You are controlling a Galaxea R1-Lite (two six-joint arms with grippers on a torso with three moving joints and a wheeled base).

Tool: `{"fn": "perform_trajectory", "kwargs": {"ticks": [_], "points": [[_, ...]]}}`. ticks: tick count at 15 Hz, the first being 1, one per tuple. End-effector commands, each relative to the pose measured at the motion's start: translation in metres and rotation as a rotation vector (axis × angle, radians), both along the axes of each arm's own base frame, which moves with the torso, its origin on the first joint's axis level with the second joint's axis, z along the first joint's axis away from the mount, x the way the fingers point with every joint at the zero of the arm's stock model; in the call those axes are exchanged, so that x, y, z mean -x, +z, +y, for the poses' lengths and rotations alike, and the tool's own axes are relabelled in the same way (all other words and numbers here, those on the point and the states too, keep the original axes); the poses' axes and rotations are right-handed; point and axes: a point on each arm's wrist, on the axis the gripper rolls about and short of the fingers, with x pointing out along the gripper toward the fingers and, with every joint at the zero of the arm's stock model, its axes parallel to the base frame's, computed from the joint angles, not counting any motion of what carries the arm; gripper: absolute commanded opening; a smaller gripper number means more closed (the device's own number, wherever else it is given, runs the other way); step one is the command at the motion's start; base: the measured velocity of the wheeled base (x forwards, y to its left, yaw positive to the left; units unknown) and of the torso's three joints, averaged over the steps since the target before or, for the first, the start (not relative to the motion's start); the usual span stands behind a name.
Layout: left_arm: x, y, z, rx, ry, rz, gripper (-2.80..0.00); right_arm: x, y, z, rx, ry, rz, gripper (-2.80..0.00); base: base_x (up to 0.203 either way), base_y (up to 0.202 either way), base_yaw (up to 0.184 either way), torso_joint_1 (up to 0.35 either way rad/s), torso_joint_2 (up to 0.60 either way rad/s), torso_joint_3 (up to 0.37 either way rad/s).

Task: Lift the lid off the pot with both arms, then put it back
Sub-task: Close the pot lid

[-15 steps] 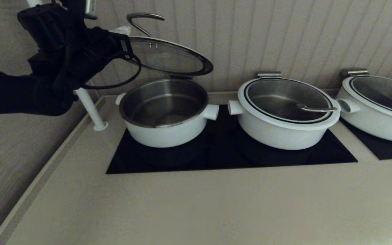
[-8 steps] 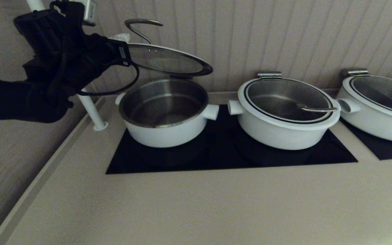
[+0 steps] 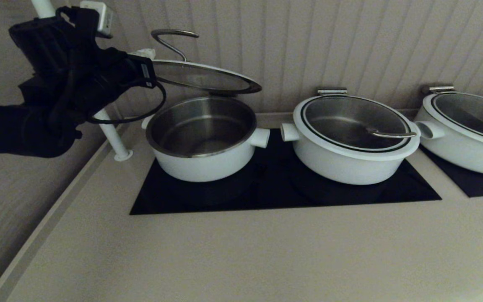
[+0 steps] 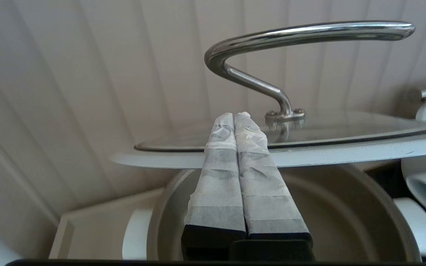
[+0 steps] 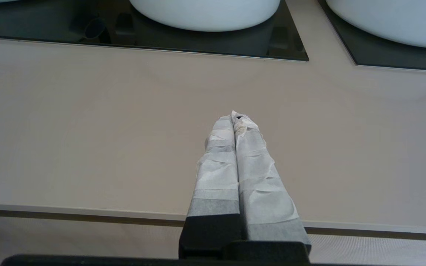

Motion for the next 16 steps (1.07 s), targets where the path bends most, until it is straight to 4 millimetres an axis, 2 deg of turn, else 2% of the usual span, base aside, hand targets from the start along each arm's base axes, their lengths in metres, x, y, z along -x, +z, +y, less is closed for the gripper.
{"fn": "perform_trajectory", "kwargs": {"ticks": [1, 10, 16], "points": [[0.007, 0.001, 0.001, 0.0, 0.0, -0.003, -2.8, 0.0, 0.0, 0.0, 0.0, 0.001, 0.002, -2.8, 0.0, 0.0, 0.0, 0.0, 0.0, 0.0], [0.019, -0.009, 0.004, -0.008, 0.0, 0.04, -2.8, 0.0, 0.0, 0.0, 0.0, 0.001, 0.002, -2.8, 0.0, 0.0, 0.0, 0.0, 0.0, 0.0], [0.018, -0.014, 0.003, -0.01, -0.002, 0.057, -2.8, 0.0, 0.0, 0.0, 0.0, 0.001, 0.002, -2.8, 0.0, 0.0, 0.0, 0.0, 0.0, 0.0]]}}
